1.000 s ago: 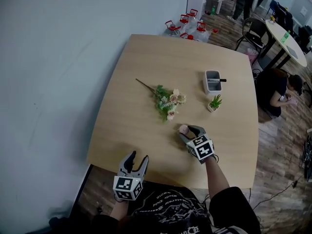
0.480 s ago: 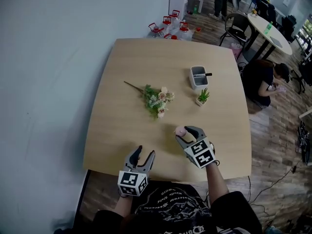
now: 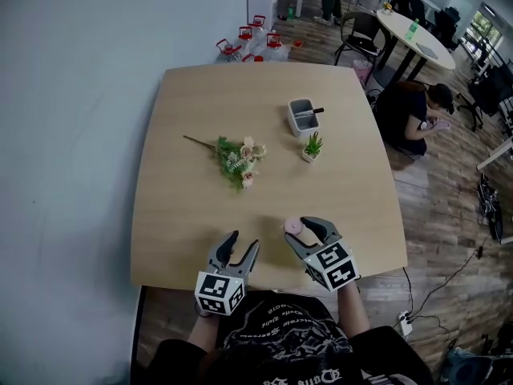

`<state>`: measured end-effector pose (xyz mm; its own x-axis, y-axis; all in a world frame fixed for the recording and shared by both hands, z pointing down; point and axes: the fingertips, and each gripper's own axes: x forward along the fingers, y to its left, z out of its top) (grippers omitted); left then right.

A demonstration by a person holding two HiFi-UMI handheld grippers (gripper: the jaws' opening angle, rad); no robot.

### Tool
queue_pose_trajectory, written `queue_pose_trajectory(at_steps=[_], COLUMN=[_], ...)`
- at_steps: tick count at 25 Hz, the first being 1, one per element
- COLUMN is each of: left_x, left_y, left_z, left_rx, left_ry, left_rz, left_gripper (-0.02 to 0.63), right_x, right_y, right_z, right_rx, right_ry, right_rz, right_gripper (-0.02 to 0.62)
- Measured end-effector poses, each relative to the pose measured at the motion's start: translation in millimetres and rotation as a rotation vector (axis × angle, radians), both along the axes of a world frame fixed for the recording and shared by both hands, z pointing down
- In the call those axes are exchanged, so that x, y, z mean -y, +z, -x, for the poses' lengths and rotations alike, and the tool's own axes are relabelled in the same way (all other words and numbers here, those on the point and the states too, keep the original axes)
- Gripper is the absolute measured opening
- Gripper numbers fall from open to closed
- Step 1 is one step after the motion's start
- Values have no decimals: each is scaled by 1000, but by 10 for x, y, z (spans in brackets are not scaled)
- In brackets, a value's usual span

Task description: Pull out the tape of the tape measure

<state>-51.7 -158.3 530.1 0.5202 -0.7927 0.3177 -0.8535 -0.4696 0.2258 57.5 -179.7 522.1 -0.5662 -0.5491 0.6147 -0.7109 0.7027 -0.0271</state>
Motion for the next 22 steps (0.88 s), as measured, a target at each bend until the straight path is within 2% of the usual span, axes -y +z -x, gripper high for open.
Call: queue_pose_trajectory(at_steps=[3,6,8,12,15,22], left_x=[-38,-54,-50,-36,-18,-151], left_y=[-21,-10,3,-21,-25,-72], left_z=[-161,-300,-362,-461,-491,-593], left_rx=[14,74,115,148,215,204], left_ry=[92,188,228,301,367,529], left_rz=[-11,-29,-41,-62,-91,-82], left_gripper=[230,230,229,226,224,128], right_x=[-127,-189,-219,-296,-348,-420], right_y=[-6,-46,-77,-113,-140,-155], right_z=[1,38,63,155,240,285], right_rx=[-11,-13,-16,-19,-8,-5], right_ry=[-19,-42,-57,-102,-146,-214], right_rz=[11,16,14,15,16,30], right_gripper=[224,224,224,224,224,224])
